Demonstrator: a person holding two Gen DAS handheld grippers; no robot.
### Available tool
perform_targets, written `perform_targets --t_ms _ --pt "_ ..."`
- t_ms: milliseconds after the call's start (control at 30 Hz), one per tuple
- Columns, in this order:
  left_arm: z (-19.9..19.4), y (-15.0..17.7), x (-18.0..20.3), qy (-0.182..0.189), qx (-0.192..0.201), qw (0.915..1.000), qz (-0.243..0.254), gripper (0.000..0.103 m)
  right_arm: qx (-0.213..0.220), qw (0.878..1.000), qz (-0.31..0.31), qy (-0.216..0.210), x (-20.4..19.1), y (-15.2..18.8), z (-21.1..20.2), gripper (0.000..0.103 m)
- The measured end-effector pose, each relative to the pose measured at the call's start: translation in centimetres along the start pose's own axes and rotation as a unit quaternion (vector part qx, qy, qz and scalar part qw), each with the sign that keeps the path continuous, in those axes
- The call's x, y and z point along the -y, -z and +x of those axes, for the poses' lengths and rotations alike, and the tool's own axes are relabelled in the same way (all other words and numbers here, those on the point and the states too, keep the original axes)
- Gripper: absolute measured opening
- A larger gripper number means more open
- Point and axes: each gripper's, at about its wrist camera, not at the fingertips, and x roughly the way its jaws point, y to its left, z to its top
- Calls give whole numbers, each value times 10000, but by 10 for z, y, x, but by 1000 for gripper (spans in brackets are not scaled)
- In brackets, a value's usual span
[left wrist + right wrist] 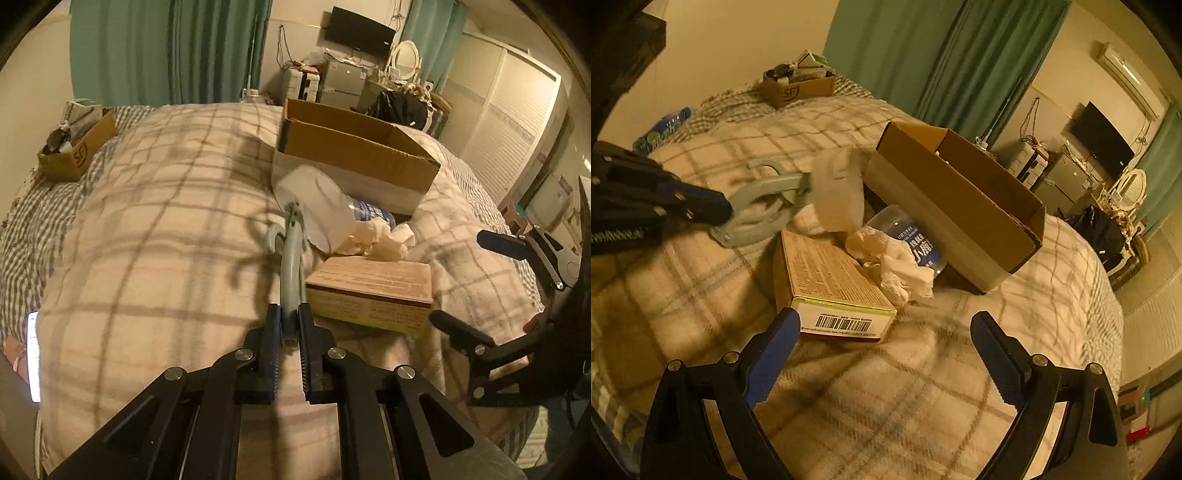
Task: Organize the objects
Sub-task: 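Grasp the small brown medicine box with the right gripper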
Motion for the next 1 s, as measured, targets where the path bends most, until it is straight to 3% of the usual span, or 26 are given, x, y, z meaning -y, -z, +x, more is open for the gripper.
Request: perform_targets --t_ms 333,533,600,633,733,833,933,1000 --pt "16 0 6 46 -108 9999 81 10 -93 9966 -819 -85 -36 5 11 94" --pt "37 -3 13 -81 -318 9991 281 19 -166 9949 -992 -44 -42 -10 43 92" --pt "37 -2 12 -37 -310 9992 268 20 -286 9948 -936 -283 -41 -11 50 82" --pt "36 -2 11 1 -303 9992 260 21 -331 9942 -942 -402 -41 -9 51 72" --pt "35 -2 11 84 -323 9992 227 23 -232 9934 -1060 -382 -46 -8 43 57" --pt "34 -2 11 147 -338 9991 232 26 -165 9951 -905 -355 -39 -9 33 52" --pt "35 -2 16 154 -372 9986 329 37 -85 9973 -570 -462 -24 -11 28 51" --pt "38 -3 24 216 -392 9979 460 58 -10 9981 -374 -488 -15 -12 28 50"
